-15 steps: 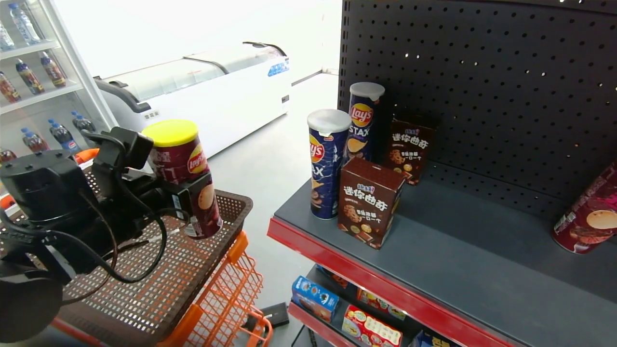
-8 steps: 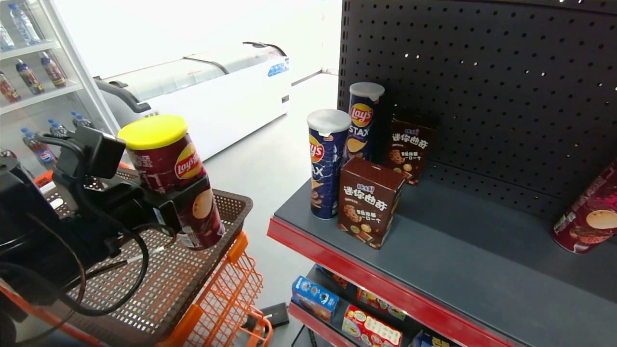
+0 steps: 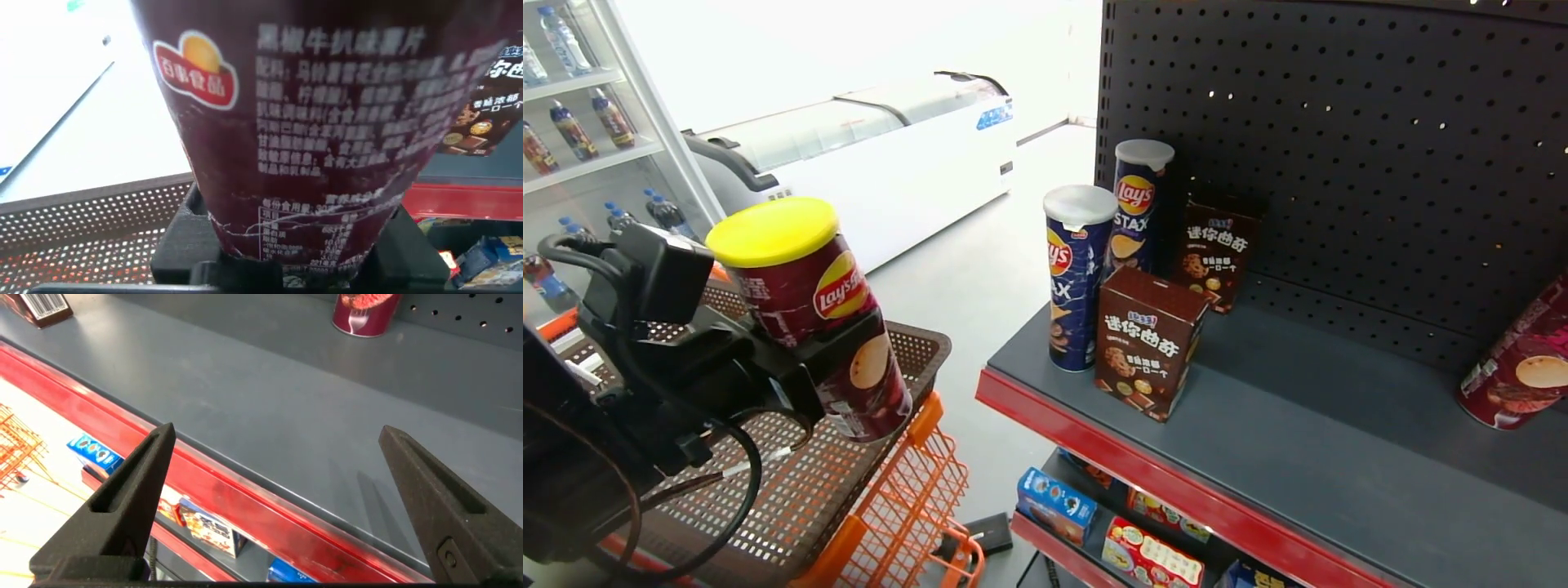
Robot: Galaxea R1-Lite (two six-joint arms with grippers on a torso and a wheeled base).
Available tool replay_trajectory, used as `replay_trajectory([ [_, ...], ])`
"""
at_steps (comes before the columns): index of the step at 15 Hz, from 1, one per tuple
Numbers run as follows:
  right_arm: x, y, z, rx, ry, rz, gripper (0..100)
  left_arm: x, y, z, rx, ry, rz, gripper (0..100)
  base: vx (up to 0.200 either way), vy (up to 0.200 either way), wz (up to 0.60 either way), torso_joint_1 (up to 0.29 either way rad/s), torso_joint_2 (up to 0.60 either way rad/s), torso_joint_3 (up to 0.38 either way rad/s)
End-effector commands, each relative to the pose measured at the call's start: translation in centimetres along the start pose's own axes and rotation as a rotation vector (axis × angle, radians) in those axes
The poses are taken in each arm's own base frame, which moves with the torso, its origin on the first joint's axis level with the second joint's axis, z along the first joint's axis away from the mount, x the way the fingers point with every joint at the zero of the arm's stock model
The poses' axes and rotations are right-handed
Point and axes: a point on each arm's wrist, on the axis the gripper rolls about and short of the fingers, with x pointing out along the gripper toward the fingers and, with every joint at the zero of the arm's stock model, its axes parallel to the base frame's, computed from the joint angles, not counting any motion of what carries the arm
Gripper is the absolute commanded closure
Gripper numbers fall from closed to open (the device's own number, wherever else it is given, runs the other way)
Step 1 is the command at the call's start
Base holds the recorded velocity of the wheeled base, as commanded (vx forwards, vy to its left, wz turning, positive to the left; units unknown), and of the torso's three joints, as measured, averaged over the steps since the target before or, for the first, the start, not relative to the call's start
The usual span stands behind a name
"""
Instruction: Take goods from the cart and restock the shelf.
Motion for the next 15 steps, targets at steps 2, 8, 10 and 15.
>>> replay_trajectory([
  [2,0.0,0.0,0.0,-0.001,0.000,0.000,0,-0.4,-1.3,0.2,0.000,-0.011,-0.056,100,0.000,0.000,0.00,0.000,0.00,0.000],
  [8,0.0,0.0,0.0,-0.001,0.000,0.000,0,-1.1,-2.6,0.3,0.013,-0.022,-0.119,100,0.000,0.000,0.00,0.000,0.00,0.000],
  [10,0.0,0.0,0.0,-0.001,0.000,0.000,0,-1.1,-3.3,0.5,0.011,-0.027,-0.151,100,0.000,0.000,0.00,0.000,0.00,0.000],
  [15,0.0,0.0,0.0,-0.001,0.000,0.000,0,-2.6,-5.5,1.3,-0.007,0.052,-0.280,100,0.000,0.000,0.00,0.000,0.00,0.000],
])
